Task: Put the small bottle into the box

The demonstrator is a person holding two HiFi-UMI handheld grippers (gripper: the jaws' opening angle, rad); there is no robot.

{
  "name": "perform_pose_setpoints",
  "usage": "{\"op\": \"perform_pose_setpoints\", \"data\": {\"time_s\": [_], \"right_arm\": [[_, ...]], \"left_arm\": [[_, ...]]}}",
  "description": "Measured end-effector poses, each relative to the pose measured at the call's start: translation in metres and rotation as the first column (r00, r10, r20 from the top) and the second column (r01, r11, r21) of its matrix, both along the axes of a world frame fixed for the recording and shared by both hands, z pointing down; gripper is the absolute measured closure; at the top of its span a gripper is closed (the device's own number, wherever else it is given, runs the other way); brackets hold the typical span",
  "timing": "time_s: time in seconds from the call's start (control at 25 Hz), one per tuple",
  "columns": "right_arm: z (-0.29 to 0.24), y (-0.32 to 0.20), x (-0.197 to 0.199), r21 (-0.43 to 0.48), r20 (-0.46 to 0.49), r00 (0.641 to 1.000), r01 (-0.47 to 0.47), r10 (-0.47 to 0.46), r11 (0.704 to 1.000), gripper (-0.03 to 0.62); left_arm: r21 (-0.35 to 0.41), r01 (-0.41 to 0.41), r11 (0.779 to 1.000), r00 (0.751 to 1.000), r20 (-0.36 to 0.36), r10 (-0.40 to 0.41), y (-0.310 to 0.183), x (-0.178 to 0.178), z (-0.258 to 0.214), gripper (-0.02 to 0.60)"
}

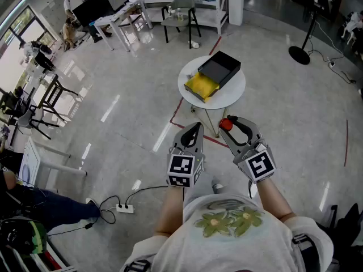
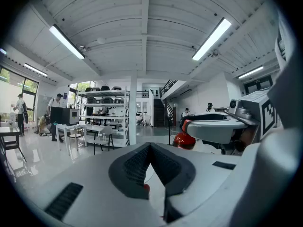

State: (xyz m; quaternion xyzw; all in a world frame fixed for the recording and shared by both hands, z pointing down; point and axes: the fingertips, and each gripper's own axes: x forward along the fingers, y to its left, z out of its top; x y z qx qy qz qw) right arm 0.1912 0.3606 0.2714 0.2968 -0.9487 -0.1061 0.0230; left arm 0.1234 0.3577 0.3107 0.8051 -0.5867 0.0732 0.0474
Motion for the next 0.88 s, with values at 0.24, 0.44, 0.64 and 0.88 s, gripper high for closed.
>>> {"op": "perform_pose_setpoints", "data": {"time_s": [0.24, 0.44, 0.64, 0.88], "right_arm": [[-0.005, 0.001, 0.007, -0.006, 0.008, 1.000, 0.000, 0.000, 1.000, 0.448], [-0.003, -0.008, 0.003, -0.019, 0.015, 1.000, 0.002, -0.002, 1.000, 0.447], [0.010, -0.027, -0.006, -0.049, -0.001, 1.000, -0.001, 0.001, 0.999, 0.448], [0.024, -0.070, -0.026, -0.076, 0.005, 1.000, -0.009, 0.010, 0.997, 0.448]], "left_arm": [[-0.007, -0.015, 1.000, 1.000, 0.005, 0.015, 0.002, 0.011, -0.003, 0.581], [-0.021, -0.021, 1.000, 1.000, 0.002, 0.021, -0.006, 0.008, 0.002, 0.581], [-0.041, -0.028, 0.999, 1.000, -0.012, 0.027, -0.024, -0.001, 0.016, 0.581], [-0.060, -0.037, 0.997, 0.999, -0.028, 0.036, -0.065, -0.021, 0.033, 0.581]]}}
